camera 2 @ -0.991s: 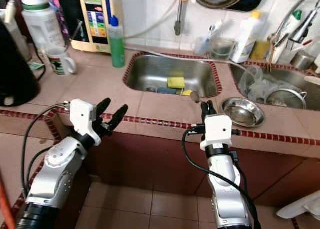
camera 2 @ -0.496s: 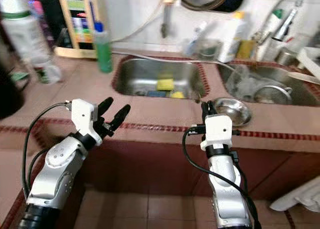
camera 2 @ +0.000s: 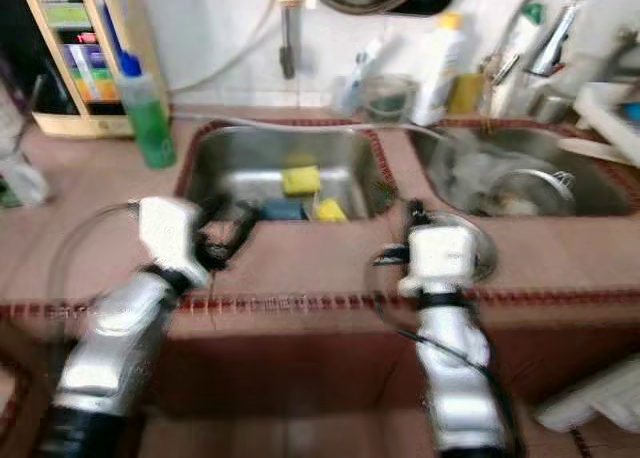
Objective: Kitchen organization
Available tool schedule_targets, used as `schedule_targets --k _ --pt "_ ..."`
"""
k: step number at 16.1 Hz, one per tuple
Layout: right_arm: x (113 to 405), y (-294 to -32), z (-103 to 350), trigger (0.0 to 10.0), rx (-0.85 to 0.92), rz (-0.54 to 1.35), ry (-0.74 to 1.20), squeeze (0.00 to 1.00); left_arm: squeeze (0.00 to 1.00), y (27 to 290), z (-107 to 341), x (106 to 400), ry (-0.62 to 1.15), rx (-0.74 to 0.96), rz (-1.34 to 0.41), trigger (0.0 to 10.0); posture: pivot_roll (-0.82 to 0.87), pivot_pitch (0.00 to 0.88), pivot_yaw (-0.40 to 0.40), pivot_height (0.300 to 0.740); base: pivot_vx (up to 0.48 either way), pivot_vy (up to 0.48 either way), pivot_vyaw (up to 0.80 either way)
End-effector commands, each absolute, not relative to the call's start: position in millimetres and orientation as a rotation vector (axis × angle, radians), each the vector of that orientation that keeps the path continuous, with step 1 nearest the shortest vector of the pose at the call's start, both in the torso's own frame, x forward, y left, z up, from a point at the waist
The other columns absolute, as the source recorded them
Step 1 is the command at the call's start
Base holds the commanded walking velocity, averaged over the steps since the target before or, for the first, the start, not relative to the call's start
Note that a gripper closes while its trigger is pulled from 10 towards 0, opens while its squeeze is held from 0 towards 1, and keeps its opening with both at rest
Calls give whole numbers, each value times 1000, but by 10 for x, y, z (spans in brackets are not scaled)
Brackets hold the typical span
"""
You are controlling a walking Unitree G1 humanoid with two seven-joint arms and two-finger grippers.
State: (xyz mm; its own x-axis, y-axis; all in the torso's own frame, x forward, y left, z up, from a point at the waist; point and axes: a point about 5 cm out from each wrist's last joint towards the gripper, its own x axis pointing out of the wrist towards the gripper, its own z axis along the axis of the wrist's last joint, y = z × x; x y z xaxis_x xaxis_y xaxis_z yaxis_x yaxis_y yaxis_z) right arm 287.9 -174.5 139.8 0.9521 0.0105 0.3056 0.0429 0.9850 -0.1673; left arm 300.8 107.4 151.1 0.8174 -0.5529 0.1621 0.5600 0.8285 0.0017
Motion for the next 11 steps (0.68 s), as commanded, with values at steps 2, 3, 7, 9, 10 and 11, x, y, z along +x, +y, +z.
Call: schedule_targets --k 2,3,7,9,10,11 --pt "2888 -1667 1492 10000 -175 5 -363 0 0 1152 1561 3028 -176 -28 -573 10000 -107 0 -25 740 441 0 0" --pt "2888 -1663 1493 10000 -178 6 -363 0 0 1150 1561 3029 -176 -29 -573 10000 -107 0 -25 740 439 0 0" --pt "2897 -1658 1470 10000 -159 1 -344 0 0 1145 1531 3054 -137 -57 -546 10000 -109 0 -23 740 218 0 0" --pt "2909 -1683 1422 10000 -121 -29 -298 0 0 1150 1517 3073 -120 -20 -507 10000 -110 0 -23 740 0 0 0" --pt "2918 -1692 1395 10000 -105 -34 -271 0 0 1150 1511 3078 -107 -14 -504 10000 -110 0 -23 740 0 0 0" --pt "2924 -1705 1363 10000 -89 -52 -233 0 0 1135 1516 3064 -96 -4 -531 10000 -111 0 -24 740 0 0 0"
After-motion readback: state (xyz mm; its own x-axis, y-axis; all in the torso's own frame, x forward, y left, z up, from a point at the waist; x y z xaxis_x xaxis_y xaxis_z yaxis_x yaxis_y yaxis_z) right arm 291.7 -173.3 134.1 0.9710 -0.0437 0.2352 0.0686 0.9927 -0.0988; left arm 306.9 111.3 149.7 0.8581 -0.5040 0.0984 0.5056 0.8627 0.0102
